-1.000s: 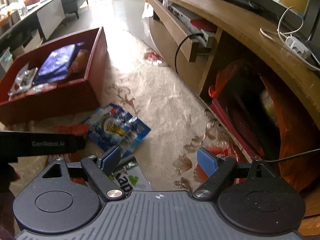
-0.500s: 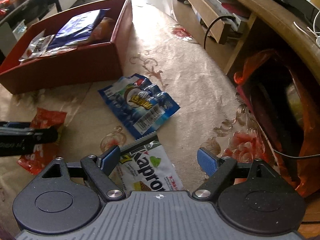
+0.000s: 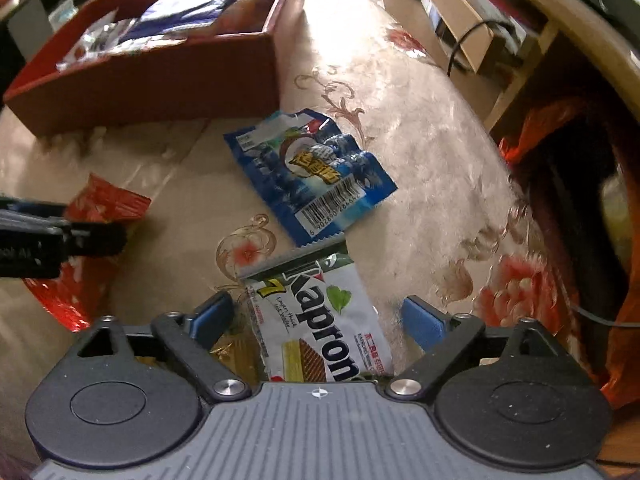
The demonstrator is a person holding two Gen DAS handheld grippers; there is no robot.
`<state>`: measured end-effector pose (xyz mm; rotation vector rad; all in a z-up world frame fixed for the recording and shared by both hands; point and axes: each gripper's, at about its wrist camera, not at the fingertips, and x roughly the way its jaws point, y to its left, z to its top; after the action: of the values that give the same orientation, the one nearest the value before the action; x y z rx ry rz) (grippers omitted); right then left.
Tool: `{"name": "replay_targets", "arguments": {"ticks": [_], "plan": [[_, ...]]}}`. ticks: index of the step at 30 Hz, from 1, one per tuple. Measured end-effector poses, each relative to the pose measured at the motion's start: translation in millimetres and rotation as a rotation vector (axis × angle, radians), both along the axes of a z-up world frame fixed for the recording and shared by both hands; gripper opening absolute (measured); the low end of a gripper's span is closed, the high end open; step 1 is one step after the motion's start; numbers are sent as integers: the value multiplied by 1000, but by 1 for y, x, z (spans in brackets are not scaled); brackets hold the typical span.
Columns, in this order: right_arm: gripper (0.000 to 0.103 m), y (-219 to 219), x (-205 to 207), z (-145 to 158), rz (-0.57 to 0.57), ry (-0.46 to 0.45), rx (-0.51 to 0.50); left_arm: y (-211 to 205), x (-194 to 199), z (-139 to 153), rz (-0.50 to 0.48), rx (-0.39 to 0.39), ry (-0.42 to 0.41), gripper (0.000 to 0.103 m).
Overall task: Organize snacks
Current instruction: 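Grasp the red Trolli bag with left tool while right tool grasps the Kaprons wafer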
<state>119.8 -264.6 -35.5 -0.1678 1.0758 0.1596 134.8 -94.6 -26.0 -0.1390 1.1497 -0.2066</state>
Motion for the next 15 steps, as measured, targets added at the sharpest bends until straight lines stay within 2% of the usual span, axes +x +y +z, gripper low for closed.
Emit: {"name": "replay_targets", "arguments": {"ticks": [1,3,4,9,15], "plan": [[88,1,0,1,-3,-4,2,-1,-1,0,1,7,-6,68],[71,2,-2,6,-15,-17,7,-4,-3,0,0,22,-19,68],[69,3,-3,7,-17,-20,13,-5,-4,0,-2,31,-24,64],[67,8,-14,12,-35,-41,-19,6,-10,3,11,30,-23,58],[65,18,-21,30,-36,-100,24,30,-25,9,39,23,-27,56]]}}
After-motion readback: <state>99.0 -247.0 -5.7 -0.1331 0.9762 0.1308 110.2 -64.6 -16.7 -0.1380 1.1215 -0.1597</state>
